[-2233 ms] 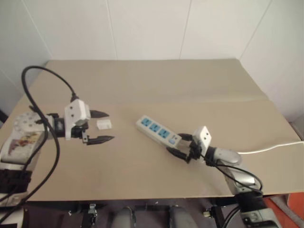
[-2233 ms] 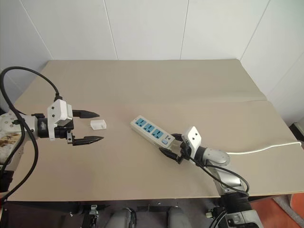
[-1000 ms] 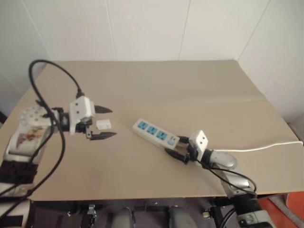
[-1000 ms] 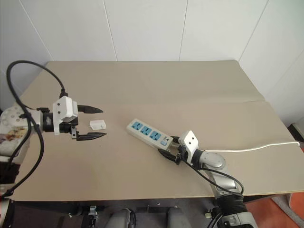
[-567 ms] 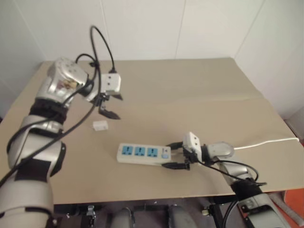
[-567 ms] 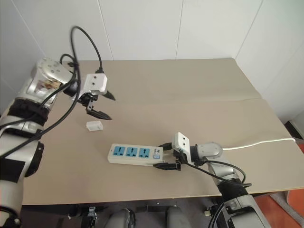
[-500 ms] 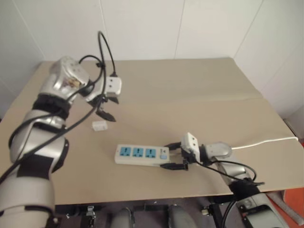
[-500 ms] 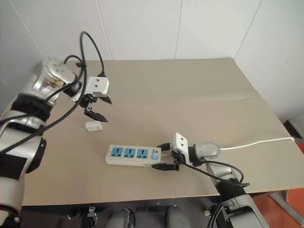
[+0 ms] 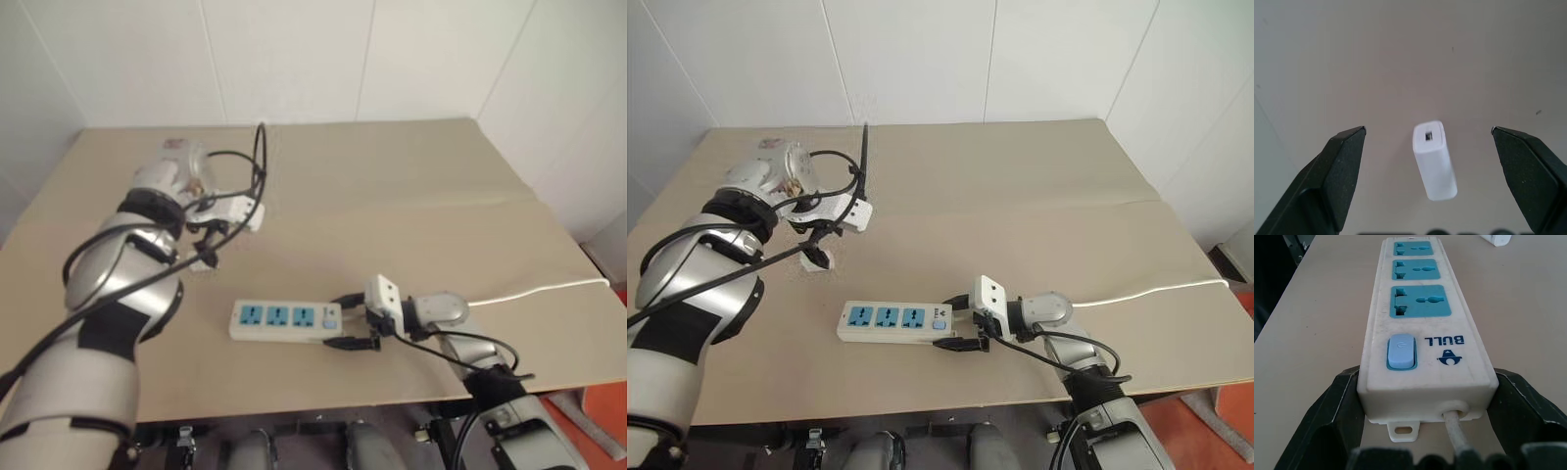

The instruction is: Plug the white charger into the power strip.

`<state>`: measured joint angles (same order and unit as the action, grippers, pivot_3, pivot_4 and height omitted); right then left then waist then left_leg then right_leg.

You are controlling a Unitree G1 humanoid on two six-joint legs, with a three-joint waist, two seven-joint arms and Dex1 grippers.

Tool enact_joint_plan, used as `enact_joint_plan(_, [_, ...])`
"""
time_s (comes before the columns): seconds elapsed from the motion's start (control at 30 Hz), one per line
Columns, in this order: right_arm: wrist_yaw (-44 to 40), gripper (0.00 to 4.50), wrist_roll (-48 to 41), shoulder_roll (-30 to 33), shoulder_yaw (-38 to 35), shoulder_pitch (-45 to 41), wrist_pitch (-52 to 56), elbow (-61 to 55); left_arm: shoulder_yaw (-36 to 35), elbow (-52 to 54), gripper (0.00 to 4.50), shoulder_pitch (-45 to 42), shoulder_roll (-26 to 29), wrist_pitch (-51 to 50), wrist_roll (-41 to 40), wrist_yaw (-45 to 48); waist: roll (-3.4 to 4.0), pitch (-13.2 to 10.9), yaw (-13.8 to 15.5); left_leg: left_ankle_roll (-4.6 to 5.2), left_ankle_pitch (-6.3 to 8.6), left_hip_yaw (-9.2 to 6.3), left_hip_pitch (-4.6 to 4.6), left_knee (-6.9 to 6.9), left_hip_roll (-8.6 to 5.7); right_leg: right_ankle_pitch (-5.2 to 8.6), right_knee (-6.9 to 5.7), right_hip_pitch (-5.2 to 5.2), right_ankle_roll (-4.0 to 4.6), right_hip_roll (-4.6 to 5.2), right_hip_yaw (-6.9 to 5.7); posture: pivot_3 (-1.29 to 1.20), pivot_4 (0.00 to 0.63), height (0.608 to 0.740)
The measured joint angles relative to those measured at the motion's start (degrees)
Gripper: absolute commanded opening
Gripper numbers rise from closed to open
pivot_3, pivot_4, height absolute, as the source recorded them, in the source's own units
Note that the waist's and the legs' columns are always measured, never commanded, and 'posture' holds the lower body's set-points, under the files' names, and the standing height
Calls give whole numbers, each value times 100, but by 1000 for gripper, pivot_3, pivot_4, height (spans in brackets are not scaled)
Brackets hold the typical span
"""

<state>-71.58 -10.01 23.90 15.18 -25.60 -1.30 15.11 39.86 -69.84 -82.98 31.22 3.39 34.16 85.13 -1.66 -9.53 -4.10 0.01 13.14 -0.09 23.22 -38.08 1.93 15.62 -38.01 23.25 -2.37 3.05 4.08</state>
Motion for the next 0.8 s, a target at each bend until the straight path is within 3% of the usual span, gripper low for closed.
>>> enact_joint_plan(0.8, [194,3439,208,-289,32,-50,-168,130,19,-436,4500,151,-261,-266,477,-595,0,0,-17,0,0,-8,-11,0,13,0,-12,-2,1,-17,0,0,150,740])
